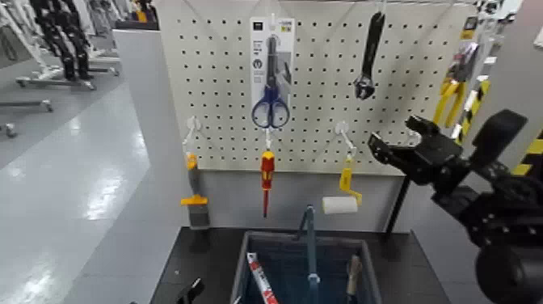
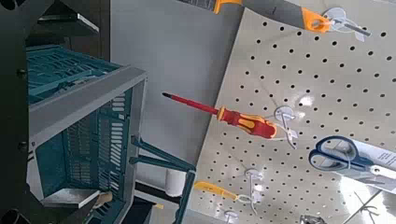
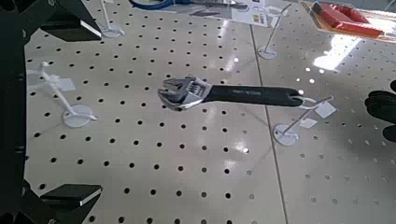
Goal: Put the black wrench into the crate.
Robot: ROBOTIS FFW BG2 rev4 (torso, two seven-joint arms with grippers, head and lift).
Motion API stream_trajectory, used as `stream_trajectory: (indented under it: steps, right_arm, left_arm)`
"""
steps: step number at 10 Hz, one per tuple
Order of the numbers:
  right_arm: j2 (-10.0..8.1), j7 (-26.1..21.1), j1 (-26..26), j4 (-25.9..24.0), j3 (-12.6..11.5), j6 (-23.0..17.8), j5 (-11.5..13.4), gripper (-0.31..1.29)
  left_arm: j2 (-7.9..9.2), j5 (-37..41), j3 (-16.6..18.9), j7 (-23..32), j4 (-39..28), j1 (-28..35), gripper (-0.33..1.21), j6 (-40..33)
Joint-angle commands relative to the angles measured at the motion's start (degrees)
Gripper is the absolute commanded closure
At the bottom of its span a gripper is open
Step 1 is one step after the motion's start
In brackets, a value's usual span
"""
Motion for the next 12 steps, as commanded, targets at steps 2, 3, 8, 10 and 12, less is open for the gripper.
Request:
stream_trajectory:
  steps: [2,3,8,10,12]
  right_arm:
    - [-1.28,4.6,-10.5,8.3,2.5,0.2,-3.7,0.15]
    - [-1.37,5.3,-12.6,10.4,3.3,-0.9,-4.4,0.16]
    - [-1.72,11.0,-20.9,17.9,7.4,-1.6,-7.4,0.21]
    - [-1.89,11.5,-21.6,17.5,8.2,0.0,-7.3,0.6]
    - [-2.16,11.3,-21.5,15.6,8.3,1.7,-7.2,1.13]
  left_arm:
    - [0.75,0.7,-1.1,-0.1,0.2,-0.8,0.09,0.2]
    - [0.66,0.8,-1.1,-0.1,0.3,-0.8,0.09,0.2]
    - [0.75,1.0,-1.1,-0.3,0.5,-1.2,0.09,0.2]
    - [0.75,1.0,-1.2,-0.4,0.5,-1.3,0.09,0.3]
    - [0.75,1.0,-1.2,-0.4,0.5,-1.3,0.09,0.3]
